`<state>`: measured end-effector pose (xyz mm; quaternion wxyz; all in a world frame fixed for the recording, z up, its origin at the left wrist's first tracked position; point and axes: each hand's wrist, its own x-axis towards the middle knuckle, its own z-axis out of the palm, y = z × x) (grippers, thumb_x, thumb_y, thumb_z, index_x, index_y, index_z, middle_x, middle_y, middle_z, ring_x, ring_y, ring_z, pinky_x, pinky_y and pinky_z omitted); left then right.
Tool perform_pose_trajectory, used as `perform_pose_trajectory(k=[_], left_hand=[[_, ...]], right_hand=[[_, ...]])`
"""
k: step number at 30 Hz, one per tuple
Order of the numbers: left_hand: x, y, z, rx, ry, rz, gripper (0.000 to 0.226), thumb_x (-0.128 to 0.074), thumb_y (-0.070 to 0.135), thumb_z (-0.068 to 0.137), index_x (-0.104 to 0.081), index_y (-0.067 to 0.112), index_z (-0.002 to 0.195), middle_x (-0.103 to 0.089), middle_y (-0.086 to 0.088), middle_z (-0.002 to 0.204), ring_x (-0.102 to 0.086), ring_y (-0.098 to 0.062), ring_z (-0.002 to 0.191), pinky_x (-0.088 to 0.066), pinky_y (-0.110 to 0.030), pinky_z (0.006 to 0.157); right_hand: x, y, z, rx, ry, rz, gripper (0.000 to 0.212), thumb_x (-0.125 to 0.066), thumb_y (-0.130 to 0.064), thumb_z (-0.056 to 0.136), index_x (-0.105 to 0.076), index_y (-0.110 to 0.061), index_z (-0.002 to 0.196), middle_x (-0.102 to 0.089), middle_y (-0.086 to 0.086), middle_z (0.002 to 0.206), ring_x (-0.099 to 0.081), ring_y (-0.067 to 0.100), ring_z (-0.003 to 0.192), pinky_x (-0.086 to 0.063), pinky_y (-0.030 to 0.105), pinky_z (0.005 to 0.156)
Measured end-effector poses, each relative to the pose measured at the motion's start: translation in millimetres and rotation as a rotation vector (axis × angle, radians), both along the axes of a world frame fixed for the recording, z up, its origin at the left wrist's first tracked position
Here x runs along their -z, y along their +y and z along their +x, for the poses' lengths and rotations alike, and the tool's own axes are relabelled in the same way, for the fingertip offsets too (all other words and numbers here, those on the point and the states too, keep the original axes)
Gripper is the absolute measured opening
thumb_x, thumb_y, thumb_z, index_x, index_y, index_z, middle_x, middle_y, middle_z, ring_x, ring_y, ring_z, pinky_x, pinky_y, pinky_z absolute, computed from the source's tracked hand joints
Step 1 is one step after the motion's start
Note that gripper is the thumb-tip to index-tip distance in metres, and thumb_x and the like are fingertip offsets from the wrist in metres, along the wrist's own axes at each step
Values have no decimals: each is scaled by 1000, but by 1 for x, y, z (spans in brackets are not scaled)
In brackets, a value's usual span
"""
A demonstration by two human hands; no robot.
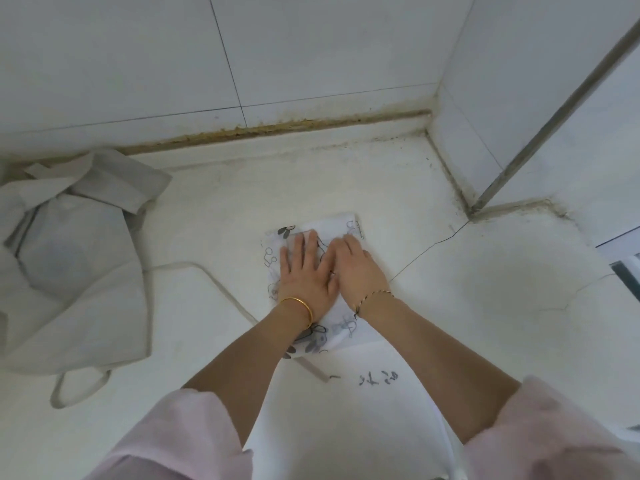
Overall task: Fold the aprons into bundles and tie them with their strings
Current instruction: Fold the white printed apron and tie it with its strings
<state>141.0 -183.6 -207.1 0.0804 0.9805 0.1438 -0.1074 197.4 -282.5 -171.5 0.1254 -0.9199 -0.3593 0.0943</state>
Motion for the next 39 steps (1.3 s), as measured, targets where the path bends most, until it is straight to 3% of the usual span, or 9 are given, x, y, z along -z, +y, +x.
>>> perform_pose_trajectory(k=[4,8,11,14,17,19,26,32,39], left_hand=[[-3,25,-6,-97,-129,18,61,-5,43,93,-12,25,150,-4,2,159,-5,-19,145,-14,-39,114],[-10,57,-3,-151,-161,23,51,-41,21,95,-29,16,145,-27,-5,150,-29,-27,131,-34,-36,102],[-23,75,15,-133,-109,6,45,-53,26,91,-41,14,133,-44,-6,133,-38,-27,120,-38,-33,93],[-33,86,31,-70,29,41,55,-62,46,83,-46,18,127,-44,-5,127,-38,-26,119,-33,-35,95],[-37,90,43,-22,110,36,62,-66,48,79,-43,16,127,-40,-9,126,-41,-29,115,-36,-36,94],[-40,92,51,-5,152,22,64,-68,47,77,-41,15,126,-41,-9,124,-43,-29,113,-37,-36,93],[-39,89,64,37,273,39,61,-66,49,77,-39,15,120,-55,-7,117,-47,-28,110,-33,-34,82],[-45,82,54,57,249,-199,81,-69,33,79,-21,27,144,-35,-11,131,-56,-34,105,-48,-40,87],[-51,58,43,155,352,-159,65,-69,33,77,-36,23,132,-35,-9,122,-55,-34,95,-50,-41,81]], right_hand=[[17,-3,10,77,44,22,53,-44,11,82,-39,6,135,-32,19,146,-54,37,92,-43,39,89],[13,5,27,161,204,30,40,-42,3,90,-42,-3,130,-28,13,142,-56,32,91,-46,34,75],[6,11,42,168,264,-48,40,-45,-2,91,-38,-6,130,-28,12,137,-51,28,81,-42,32,67],[-5,24,50,141,160,-235,56,-53,-7,89,-25,-11,137,-28,12,136,-51,29,81,-40,33,66],[-10,38,59,12,-114,-415,84,-62,-12,82,-9,-23,146,-17,10,146,-38,33,123,-41,39,86],[-13,47,70,-43,-83,-504,78,-63,-12,82,-17,-22,144,-15,7,149,-24,33,133,-35,44,98],[-20,55,88,-61,104,-571,63,-74,-21,76,-38,-10,127,-44,10,126,-40,28,119,-42,37,89],[-17,35,83,-159,154,-573,64,-73,-35,73,-42,-15,126,-37,10,122,-41,30,112,-44,35,87],[-15,2,63,-116,306,-411,68,-74,-34,73,-39,-14,128,-41,10,120,-51,30,108,-47,34,78]])
